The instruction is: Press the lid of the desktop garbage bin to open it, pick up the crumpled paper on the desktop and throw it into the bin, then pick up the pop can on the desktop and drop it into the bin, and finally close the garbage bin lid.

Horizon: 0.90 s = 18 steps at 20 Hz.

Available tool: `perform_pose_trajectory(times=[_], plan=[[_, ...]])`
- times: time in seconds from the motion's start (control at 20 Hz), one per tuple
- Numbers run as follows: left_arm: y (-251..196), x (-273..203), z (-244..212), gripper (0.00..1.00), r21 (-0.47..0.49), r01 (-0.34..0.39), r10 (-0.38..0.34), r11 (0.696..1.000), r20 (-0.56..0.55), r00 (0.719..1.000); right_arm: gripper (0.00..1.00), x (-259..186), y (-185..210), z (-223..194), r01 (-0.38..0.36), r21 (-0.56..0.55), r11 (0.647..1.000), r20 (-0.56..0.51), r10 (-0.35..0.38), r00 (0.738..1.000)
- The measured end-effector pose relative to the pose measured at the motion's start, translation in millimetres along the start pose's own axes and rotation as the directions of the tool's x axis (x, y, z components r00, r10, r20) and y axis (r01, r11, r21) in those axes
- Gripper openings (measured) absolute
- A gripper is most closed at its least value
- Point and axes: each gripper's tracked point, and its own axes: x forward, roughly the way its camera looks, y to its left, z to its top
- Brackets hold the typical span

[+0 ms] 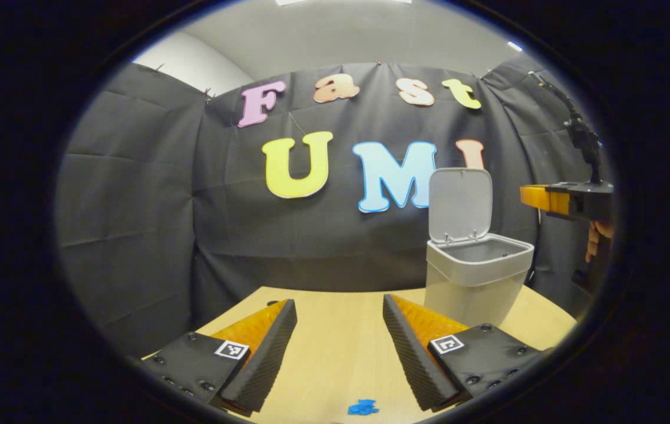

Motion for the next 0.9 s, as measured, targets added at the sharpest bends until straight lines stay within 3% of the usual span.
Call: perform_pose_trajectory(times=[0.05, 0.2, 0.25, 0.35, 0.45, 0.55, 0.6, 0.7, 0.75, 0.8, 0.85, 0.9], plan=[[1.6, -0.6, -4.8, 1.00, -0.009, 0.003, -0.003, 1.000, -0.012, 1.000, 0.13, -4.1, 2.3, 1.4, -0.001, -0.002, 1.000, 0.011, 0.001, 1.000], [7.3, -1.8, -11.6, 1.00, -0.017, 0.003, -0.004, 1.000, -0.029, 1.000, 0.25, -14.4, 3.8, 9.5, 0.013, -0.011, 1.000, 0.043, -0.013, 0.999], [7.9, -2.1, -13.8, 1.00, -0.014, 0.007, -0.007, 1.000, -0.030, 1.000, 0.34, -18.0, 5.4, 10.0, 0.018, -0.010, 1.000, 0.049, -0.017, 0.999], [8.9, -2.3, -19.9, 1.00, -0.008, 0.021, -0.021, 1.000, -0.041, 0.999, 0.35, -24.5, 4.4, 11.0, 0.035, 0.000, 0.999, 0.057, -0.035, 0.998], [10.3, -3.9, -28.1, 1.00, 0.004, 0.034, -0.033, 0.999, -0.057, 0.998, 0.48, -31.3, 7.8, 8.7, 0.038, 0.024, 0.999, 0.052, -0.039, 0.998], [8.9, -5.2, -38.7, 1.00, 0.015, 0.052, -0.051, 0.999, -0.078, 0.996, 0.50, -38.8, 9.6, 5.5, 0.038, 0.042, 0.998, 0.047, -0.040, 0.998], [6.5, -6.1, -43.0, 0.91, 0.019, 0.062, -0.060, 0.998, -0.087, 0.994, 0.50, -41.5, 9.7, 3.6, 0.044, 0.044, 0.998, 0.043, -0.046, 0.998], [2.4, -7.2, -54.9, 0.96, 0.025, 0.081, -0.078, 0.996, -0.109, 0.991, 0.59, -47.6, 9.5, -2.1, 0.052, 0.045, 0.998, 0.034, -0.054, 0.998], [-0.1, -7.7, -61.2, 0.96, 0.028, 0.090, -0.086, 0.996, -0.119, 0.989, 0.73, -51.2, 10.9, -4.7, 0.053, 0.048, 0.997, 0.027, -0.054, 0.998], [-1.5, -7.7, -66.8, 0.96, 0.034, 0.096, -0.091, 0.995, -0.132, 0.987, 0.67, -54.9, 12.3, -7.1, 0.050, 0.052, 0.997, 0.022, -0.051, 0.998], [-3.0, -7.0, -74.5, 0.96, 0.042, 0.103, -0.095, 0.994, -0.149, 0.984, 0.68, -56.4, 17.7, -9.4, 0.032, 0.054, 0.998, 0.019, -0.033, 0.999], [-5.0, -6.5, -82.4, 0.97, 0.050, 0.110, -0.100, 0.993, -0.171, 0.980, 0.84, -59.5, 21.1, -11.3, 0.020, 0.051, 0.999, 0.013, -0.021, 1.000]])
